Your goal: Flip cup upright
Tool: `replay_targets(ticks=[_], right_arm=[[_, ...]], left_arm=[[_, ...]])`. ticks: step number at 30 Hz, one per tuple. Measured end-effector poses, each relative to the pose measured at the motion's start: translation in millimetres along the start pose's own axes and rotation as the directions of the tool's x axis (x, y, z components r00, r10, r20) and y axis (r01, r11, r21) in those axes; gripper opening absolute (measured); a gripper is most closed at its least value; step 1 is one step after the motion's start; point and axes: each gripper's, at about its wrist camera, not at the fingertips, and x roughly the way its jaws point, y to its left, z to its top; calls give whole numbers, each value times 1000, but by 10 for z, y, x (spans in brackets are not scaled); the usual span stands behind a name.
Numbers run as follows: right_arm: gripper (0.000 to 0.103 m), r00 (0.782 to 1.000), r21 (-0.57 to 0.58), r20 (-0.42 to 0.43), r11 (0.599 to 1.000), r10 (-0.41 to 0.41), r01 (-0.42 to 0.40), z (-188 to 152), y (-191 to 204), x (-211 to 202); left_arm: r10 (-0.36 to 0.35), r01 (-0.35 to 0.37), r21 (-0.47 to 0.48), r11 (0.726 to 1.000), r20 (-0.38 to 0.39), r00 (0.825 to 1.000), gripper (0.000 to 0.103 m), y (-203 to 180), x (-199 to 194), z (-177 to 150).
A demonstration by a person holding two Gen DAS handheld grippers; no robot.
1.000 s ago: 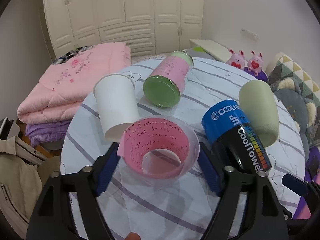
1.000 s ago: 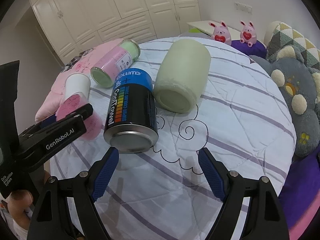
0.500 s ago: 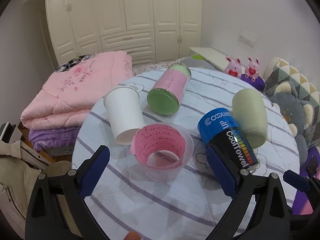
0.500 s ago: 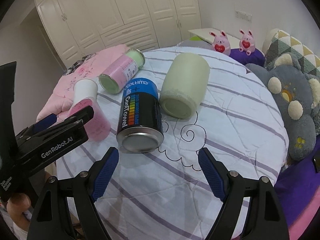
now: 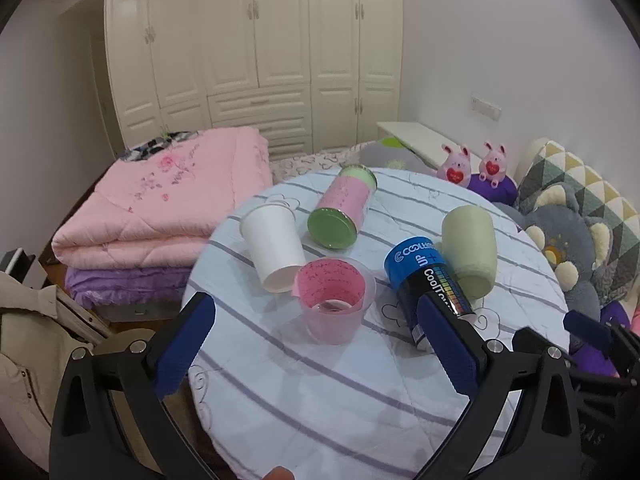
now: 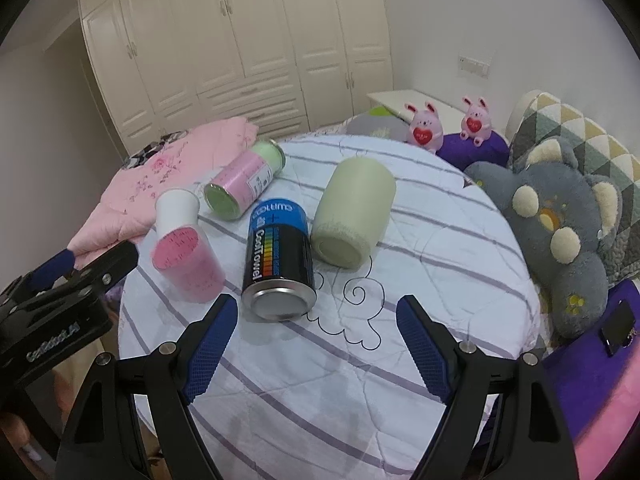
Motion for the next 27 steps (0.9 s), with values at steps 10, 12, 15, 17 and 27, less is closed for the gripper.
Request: replay_targets(ticks=[10,12,15,17,27], right_arm=[[83,994,-22,107,1000,-4,6,30,74,-356],[83,990,-39,143,999,-11,17,27,102,-449],[83,982,-59,188,998,-17,28,25,138,-572],[83,978,-65,209,998,-11,25,23,150,-649],[83,942,-73,333,996,-28,56,7,178,-986]], left_arm=[[-3,4,-16,1000,56,998,102,58,-405,-45],[-7,8,-13,1000,68,998,102,48,-477,-57],[-13,14,-10,1000,87,996,103,24,-587,-66],[-17,17,-7,1000,99,995,103,12,-659,-64],[-43,43,0,999,177,983,103,-72,-1021,-74]])
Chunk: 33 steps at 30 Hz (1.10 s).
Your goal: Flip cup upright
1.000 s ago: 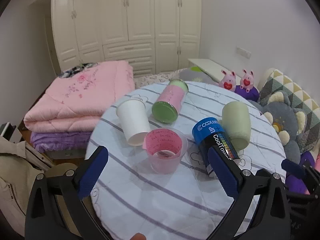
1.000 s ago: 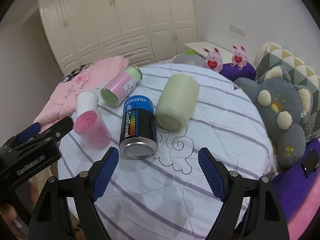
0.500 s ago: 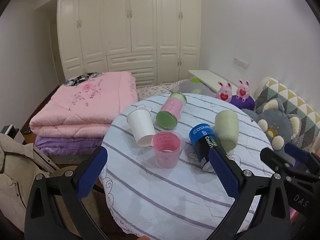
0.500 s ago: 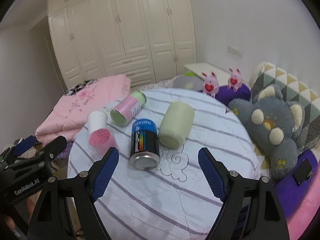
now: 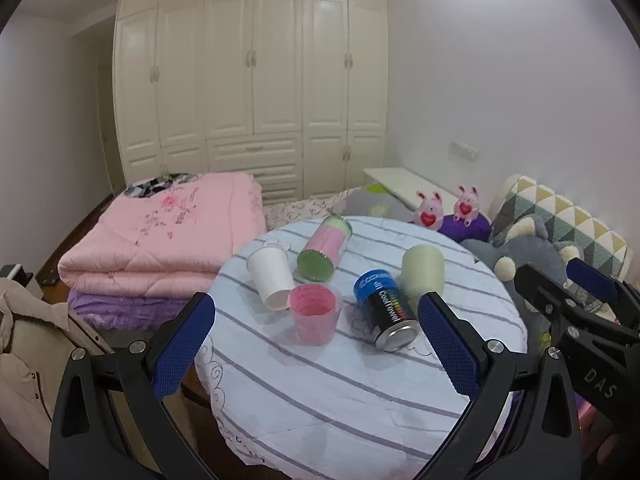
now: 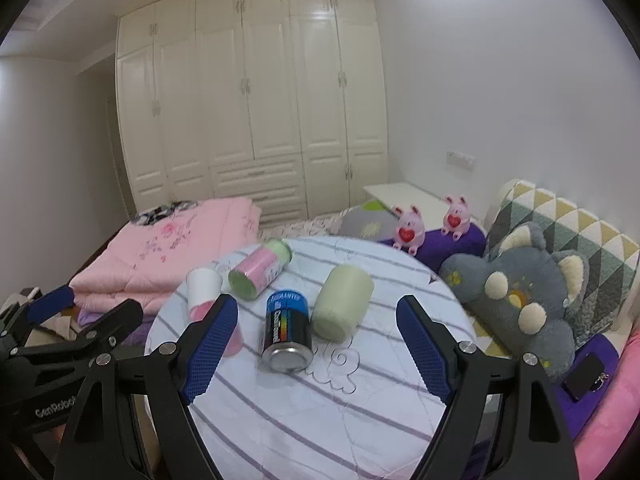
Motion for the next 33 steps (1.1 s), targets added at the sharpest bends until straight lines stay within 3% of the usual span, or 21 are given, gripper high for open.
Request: replay_targets(ticks=[10,33], right_arm=[[83,993,1,112,999,-42,42,80,-85,-238],[83,986,11,162,999,-49,48,73,-186,-391]], left_arm=[[-16,15,17,1000,41,999,103,-158,-199,7],[-39,36,51,998,57,998,103,-359,-314,-6]])
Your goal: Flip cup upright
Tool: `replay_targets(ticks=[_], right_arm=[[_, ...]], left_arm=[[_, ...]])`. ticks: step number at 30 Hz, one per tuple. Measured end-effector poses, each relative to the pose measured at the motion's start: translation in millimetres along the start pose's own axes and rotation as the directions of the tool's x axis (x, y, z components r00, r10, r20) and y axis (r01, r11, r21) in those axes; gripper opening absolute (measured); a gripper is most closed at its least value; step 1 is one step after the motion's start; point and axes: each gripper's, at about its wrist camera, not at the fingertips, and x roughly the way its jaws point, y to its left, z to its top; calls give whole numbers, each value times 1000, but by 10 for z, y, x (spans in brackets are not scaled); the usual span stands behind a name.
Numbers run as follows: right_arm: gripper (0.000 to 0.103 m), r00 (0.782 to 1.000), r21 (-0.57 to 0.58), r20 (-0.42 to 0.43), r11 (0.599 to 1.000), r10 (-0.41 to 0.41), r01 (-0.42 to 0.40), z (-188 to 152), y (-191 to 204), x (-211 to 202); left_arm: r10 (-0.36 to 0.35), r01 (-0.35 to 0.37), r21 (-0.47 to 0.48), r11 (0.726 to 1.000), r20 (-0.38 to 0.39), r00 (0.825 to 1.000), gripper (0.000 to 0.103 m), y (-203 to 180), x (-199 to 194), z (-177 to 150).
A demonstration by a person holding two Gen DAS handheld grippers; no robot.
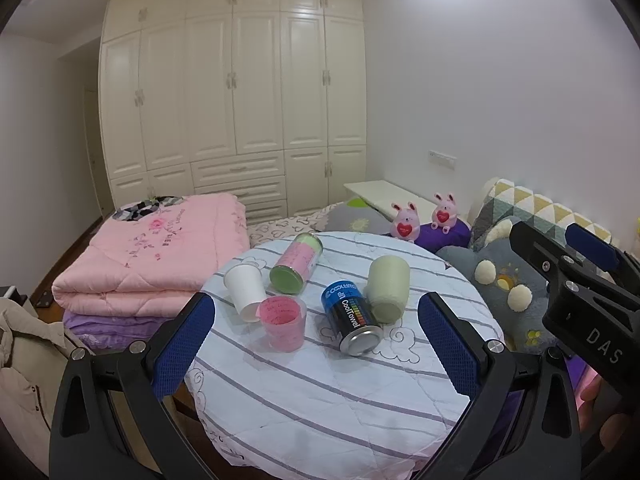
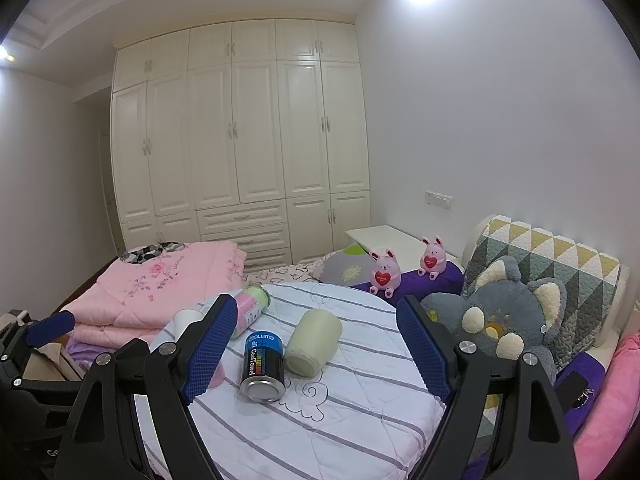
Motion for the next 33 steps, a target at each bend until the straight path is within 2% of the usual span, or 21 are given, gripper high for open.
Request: replay_targets(ticks=[16,26,33], right_arm=[[83,999,-7,37,1000,-21,22,6,26,9],[83,999,-12,22,1000,-23,24,-16,69,57],[83,1000,-9,8,1000,-25,25,-43,62,115]], left_arm=[[-5,5,0,1000,-6,1000,103,-28,77,6],[7,-8,14,1000,24,1000,103,-34,159,-16],[11,-11,10,1000,6,1000,103,-5,215,-38]])
